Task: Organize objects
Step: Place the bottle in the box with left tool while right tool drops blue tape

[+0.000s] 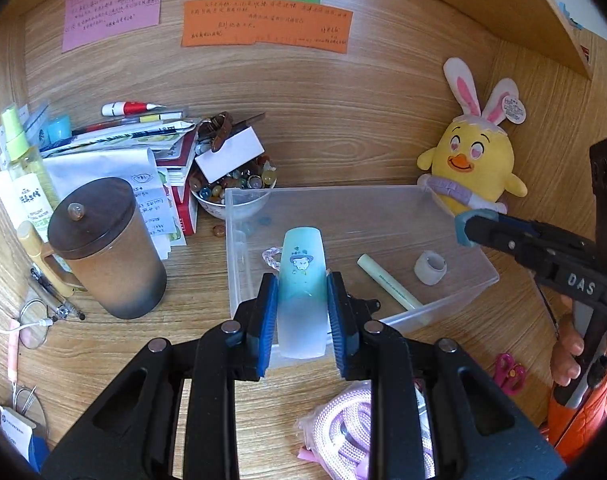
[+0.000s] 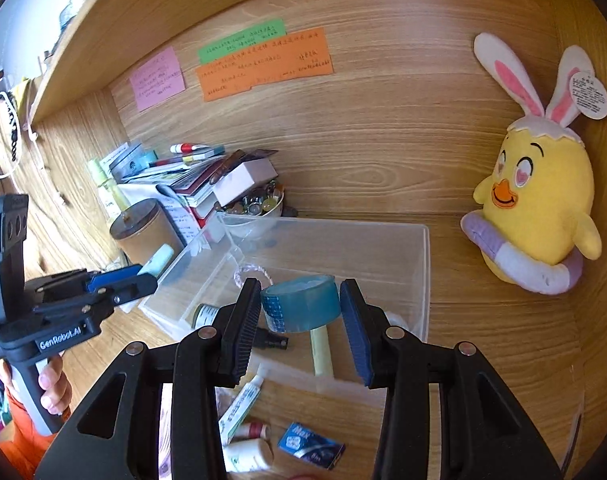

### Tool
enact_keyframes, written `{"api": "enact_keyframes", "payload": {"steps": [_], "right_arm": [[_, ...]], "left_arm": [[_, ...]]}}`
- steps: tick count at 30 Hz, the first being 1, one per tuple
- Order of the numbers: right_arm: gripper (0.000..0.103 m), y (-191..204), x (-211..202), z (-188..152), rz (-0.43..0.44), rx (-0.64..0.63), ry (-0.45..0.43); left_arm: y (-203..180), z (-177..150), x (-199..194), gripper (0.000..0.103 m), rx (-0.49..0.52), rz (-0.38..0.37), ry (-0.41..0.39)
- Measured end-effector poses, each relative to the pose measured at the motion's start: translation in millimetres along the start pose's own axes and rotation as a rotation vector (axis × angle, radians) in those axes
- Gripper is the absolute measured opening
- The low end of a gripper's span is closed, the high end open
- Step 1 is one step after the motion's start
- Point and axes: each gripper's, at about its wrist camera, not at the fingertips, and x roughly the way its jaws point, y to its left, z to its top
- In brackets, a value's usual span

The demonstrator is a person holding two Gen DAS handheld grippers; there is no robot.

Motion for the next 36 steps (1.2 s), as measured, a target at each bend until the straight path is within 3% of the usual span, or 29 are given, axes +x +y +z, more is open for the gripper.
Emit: {"api": "enact_keyframes", "payload": {"steps": [12,26,28,32,36], "right_arm": [[0.038,-6.2,60.3,-11.5,0.008,-0.025,0.173],[0.038,2.7,79.1,-21.8,-0.006,-0.056,0.24],[0.038,3.9,76.0,-22.0,-0.017,-0.063,0.234],[0.043,7.4,64.9,-22.3,-0.035,-0.081,0.209],[0.053,11.0,45.9,-23.0,-0.062,-0.1,0.161]], "left_arm": [[5.3,2.3,43.0,0.024,0.005,0.008,0.103],[4.8,-3.1,50.7,0.026,0.009,0.014,0.124],[3.1,-3.7,46.2,0.03,0.012,0.015,0.117],[-0.7,-5.8,31.8,0.065,0.006,0.03,0.078],[-4.7,-9.5,17.1,0.08,0.007,0.036,0.054]]}}
